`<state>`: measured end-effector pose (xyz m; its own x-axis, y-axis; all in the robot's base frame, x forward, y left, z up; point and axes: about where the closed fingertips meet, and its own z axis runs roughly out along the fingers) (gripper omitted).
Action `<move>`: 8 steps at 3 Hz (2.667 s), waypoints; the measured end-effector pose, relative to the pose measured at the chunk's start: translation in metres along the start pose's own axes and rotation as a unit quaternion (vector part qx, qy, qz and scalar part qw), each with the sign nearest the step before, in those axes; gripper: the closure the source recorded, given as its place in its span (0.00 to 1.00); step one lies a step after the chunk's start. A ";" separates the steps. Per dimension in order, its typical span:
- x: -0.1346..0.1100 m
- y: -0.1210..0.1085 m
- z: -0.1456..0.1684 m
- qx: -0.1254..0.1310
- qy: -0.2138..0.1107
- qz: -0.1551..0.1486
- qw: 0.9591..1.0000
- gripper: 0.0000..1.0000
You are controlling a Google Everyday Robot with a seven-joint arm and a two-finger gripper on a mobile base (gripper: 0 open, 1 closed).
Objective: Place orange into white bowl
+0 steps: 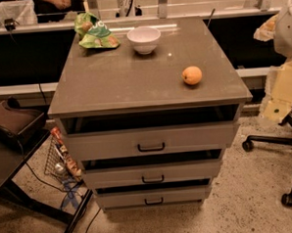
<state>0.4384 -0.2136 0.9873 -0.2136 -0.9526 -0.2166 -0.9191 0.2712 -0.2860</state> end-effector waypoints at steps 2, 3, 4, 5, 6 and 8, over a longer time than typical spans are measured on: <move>-0.006 -0.010 0.011 0.006 -0.022 -0.008 1.000 0.00; -0.022 -0.038 0.048 0.016 -0.081 -0.033 0.996 0.00; -0.039 -0.064 0.082 0.017 -0.132 -0.051 0.990 0.00; -0.058 -0.097 0.131 0.010 -0.183 -0.065 0.981 0.00; -0.069 -0.117 0.160 -0.002 -0.203 -0.068 0.977 0.00; -0.100 -0.146 0.215 -0.038 -0.214 -0.079 0.973 0.00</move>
Offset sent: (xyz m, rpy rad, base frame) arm 0.0673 0.0198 -0.0338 0.1591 -0.1066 0.1207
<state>0.6653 -0.1281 0.8499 0.0756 -0.8324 -0.5489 -0.9547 0.0985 -0.2808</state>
